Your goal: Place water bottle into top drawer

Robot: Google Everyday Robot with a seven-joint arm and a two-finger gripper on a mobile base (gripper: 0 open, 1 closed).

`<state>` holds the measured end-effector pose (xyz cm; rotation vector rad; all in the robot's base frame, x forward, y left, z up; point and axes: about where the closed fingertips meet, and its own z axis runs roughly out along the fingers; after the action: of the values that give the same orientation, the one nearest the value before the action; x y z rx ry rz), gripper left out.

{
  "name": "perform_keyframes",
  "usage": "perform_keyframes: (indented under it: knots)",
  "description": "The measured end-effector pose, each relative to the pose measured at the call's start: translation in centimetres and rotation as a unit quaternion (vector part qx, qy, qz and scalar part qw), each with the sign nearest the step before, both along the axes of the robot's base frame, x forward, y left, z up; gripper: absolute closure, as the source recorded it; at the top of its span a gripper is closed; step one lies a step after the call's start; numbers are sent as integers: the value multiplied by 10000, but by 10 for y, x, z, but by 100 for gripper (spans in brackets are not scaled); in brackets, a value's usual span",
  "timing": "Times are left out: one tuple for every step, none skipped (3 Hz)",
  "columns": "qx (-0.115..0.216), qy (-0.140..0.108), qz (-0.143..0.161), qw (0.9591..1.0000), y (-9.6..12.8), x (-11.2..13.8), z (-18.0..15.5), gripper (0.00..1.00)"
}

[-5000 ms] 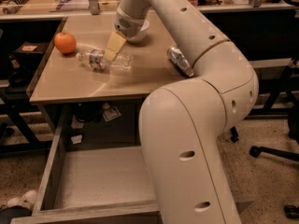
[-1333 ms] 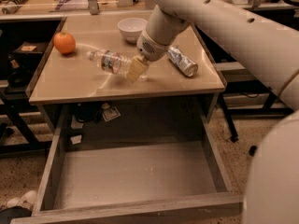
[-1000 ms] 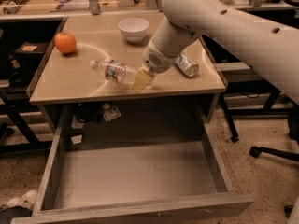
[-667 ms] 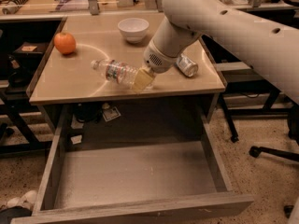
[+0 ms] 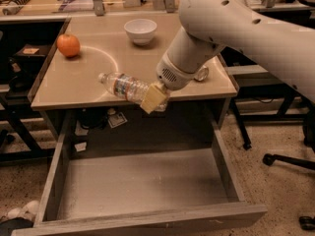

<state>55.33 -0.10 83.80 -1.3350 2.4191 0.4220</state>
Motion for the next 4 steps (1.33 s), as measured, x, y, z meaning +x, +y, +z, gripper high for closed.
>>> perform_keyframes:
  knots:
    - [-236,373,-281,9986,-13,-58,-10,100]
    - [-371,956,-414,9939,-17,-116,-38,100]
    - [-371,956,-414,9939,-17,-116,-38,100]
    - [-276,1201,-428,9915,-5,-127,-66,100]
